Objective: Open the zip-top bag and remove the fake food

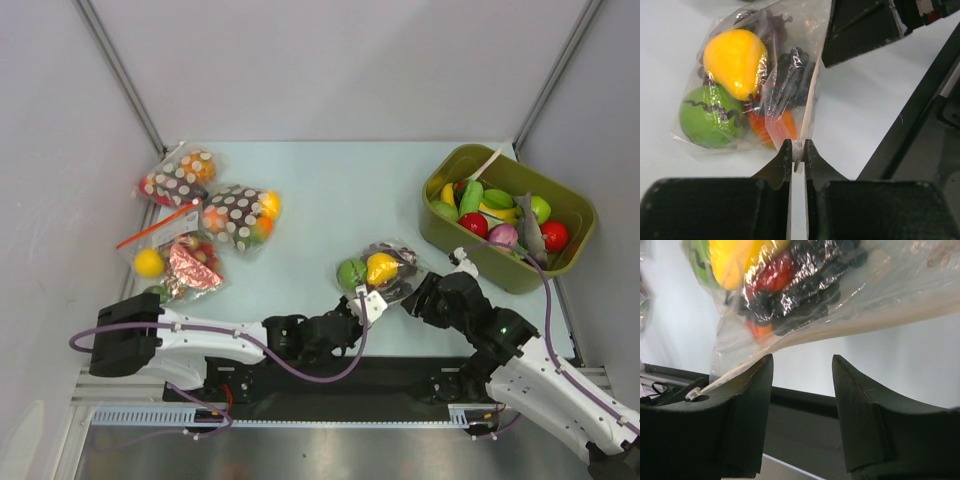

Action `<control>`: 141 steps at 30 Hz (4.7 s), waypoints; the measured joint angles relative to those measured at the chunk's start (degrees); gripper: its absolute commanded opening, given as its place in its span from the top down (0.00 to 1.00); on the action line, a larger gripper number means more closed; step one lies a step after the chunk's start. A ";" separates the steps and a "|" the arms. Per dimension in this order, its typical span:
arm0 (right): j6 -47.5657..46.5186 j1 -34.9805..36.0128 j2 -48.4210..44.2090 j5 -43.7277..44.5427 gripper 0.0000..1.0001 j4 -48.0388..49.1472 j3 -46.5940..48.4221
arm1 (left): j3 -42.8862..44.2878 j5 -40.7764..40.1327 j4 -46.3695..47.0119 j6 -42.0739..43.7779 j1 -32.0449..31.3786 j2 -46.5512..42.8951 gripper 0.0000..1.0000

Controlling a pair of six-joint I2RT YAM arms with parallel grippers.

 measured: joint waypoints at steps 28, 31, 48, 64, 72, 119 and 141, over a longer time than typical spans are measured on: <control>0.94 0.59 -7.48 6.05 0.42 1.95 -4.90 | 6.10 11.21 2.01 -0.66 3.93 0.26 0.26; 1.20 0.63 -9.38 7.06 0.41 -0.07 -4.87 | 9.94 12.52 0.83 -0.55 4.04 4.92 0.26; 3.45 0.66 -14.23 12.92 0.40 -4.81 -2.82 | 19.02 20.70 -6.58 1.55 4.68 18.47 0.30; 2.23 0.63 -13.07 15.78 0.39 -4.35 -0.74 | 20.74 20.72 -10.10 0.33 9.92 24.11 1.00; 2.23 0.66 -11.96 15.08 0.39 -3.43 -0.70 | 15.63 14.69 -9.94 -3.61 12.85 18.25 1.00; -8.57 1.62 0.00 8.09 0.40 2.84 1.38 | 11.28 6.05 -10.05 -6.49 13.27 9.40 1.00; -10.27 4.11 -1.29 7.63 0.39 2.21 1.99 | 11.21 6.08 -10.82 -5.86 13.27 9.35 1.00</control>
